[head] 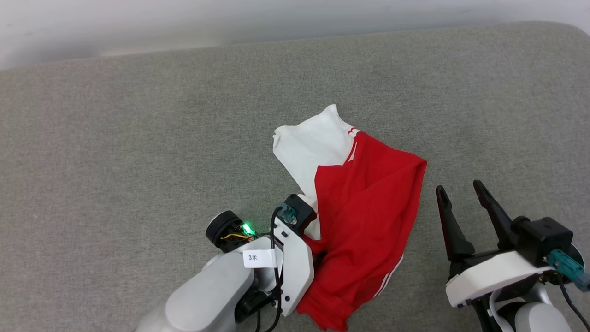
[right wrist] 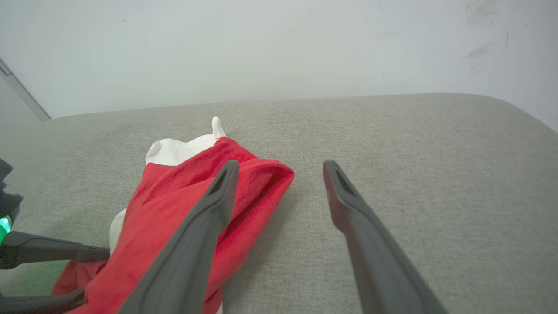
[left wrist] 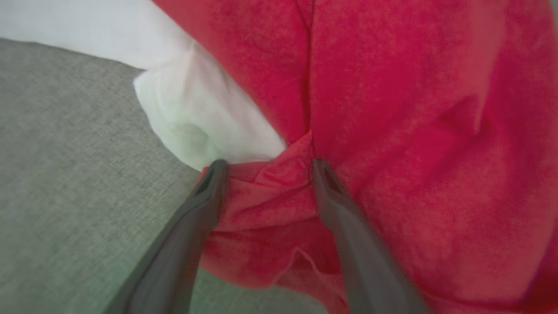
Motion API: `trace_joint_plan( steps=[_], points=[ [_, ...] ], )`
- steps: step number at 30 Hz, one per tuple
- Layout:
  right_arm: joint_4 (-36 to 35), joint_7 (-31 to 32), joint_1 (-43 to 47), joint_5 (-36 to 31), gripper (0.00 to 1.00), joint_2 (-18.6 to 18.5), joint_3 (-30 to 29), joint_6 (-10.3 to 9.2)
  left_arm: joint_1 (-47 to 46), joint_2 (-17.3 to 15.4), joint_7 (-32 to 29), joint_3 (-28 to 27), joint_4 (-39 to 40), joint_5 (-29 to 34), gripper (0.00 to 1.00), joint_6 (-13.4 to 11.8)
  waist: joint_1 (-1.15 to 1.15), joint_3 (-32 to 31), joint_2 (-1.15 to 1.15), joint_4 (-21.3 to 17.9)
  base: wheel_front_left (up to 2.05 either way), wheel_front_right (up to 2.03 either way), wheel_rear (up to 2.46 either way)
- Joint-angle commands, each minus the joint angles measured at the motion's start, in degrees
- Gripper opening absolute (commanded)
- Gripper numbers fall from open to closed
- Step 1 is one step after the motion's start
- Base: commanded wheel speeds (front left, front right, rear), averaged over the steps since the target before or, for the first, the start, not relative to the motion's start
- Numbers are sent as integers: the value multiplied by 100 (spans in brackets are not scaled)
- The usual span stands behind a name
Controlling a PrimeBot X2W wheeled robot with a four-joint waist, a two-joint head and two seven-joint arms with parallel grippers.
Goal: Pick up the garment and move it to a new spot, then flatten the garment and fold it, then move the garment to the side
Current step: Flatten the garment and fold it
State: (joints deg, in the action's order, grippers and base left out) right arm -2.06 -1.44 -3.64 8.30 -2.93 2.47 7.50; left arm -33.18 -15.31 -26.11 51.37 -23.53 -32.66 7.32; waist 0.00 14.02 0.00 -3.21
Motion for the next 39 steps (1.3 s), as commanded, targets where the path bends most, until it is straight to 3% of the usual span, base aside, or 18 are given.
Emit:
trace_joint_plan(
  steps=[1,2,9,12,18,25,33,36,39],
  points=[
    [17,-28,-93,25,100,5,14,-2,228,-54,-205,254,-204,-77,31,24,0,5,0,-3,0,0,0],
    [30,-36,-102,34,100,5,22,-2,183,-80,-229,336,-213,-140,0,25,0,7,0,-5,0,0,0],
    [145,-68,-48,87,100,5,4,-2,-225,-236,267,335,-172,-175,0,-12,0,-142,0,40,0,0,0],
    [170,-80,9,108,100,5,-21,-2,-366,-266,725,157,3,-39,0,-204,0,-255,0,91,0,0,0],
    [212,-80,114,155,100,5,-82,-2,-205,-409,1662,-324,520,116,0,-847,0,-538,0,264,0,0,0],
    [197,-24,284,167,100,5,-176,-2,553,-825,2382,-930,1339,28,0,-1719,0,-837,0,480,0,0,0],
    [132,74,460,155,100,5,-197,-2,2335,-1437,2237,-1425,1990,-538,0,-2694,0,-1102,0,602,0,0,0],
    [91,95,511,146,100,4,-209,-2,2962,-1418,2232,-1521,2056,-848,0,-2906,0,-1168,0,608,0,0,0],
    [60,129,533,135,100,4,-210,-2,3369,-1309,2228,-1492,1990,-1079,0,-2929,0,-1231,0,610,0,0,0]
  ],
)
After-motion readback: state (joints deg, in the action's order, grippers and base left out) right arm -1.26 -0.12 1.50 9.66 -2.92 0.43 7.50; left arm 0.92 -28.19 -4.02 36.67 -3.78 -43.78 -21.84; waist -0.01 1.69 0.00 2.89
